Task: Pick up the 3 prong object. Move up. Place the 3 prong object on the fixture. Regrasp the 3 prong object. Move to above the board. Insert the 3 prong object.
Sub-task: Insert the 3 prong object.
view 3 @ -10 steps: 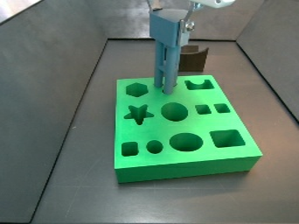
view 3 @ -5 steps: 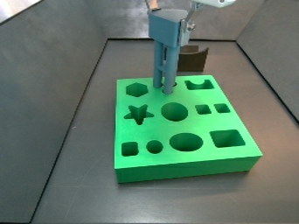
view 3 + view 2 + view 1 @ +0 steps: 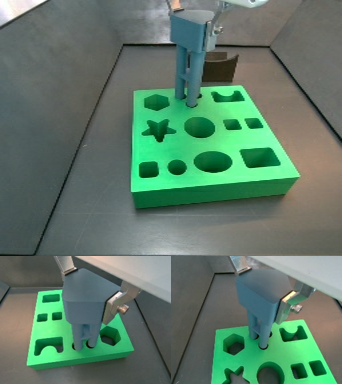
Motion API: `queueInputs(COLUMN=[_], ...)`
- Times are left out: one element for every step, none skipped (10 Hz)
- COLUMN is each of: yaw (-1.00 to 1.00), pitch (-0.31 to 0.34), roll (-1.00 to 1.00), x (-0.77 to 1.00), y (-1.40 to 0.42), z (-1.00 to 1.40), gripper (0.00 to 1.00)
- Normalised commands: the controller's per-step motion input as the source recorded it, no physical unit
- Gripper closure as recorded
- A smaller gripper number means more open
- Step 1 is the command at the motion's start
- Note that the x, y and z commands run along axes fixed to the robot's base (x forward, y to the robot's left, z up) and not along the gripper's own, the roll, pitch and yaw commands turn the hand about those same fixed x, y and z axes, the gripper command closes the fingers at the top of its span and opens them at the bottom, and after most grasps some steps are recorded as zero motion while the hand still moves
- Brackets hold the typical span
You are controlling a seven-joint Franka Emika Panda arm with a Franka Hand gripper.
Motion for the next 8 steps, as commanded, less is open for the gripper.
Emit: queueInputs(yaw=[-0.07,-0.08,-0.16,-0.21,-0.21,-0.17,-0.19,-0.26], pitch=[0.000,0.000,-0.009,-0.010,-0.001,-0.007,0.000,0.000], roll=[0.00,0.00,0.00,0.00,-0.01,-0.01,0.00,0.00], x=[0.03,0.00,0.00,0.00,0.00,0.00,0.00,0.03], y=[-0.08,-0.08,-0.11,-0.09,-0.02,0.00,0.00,0.00], z=[-0.25,-0.23,-0.20,-0.20,-0.12,-0.13,-0.22,-0.31], gripper=[1.00,1.00,1.00,1.00,1.00,1.00,1.00,1.00])
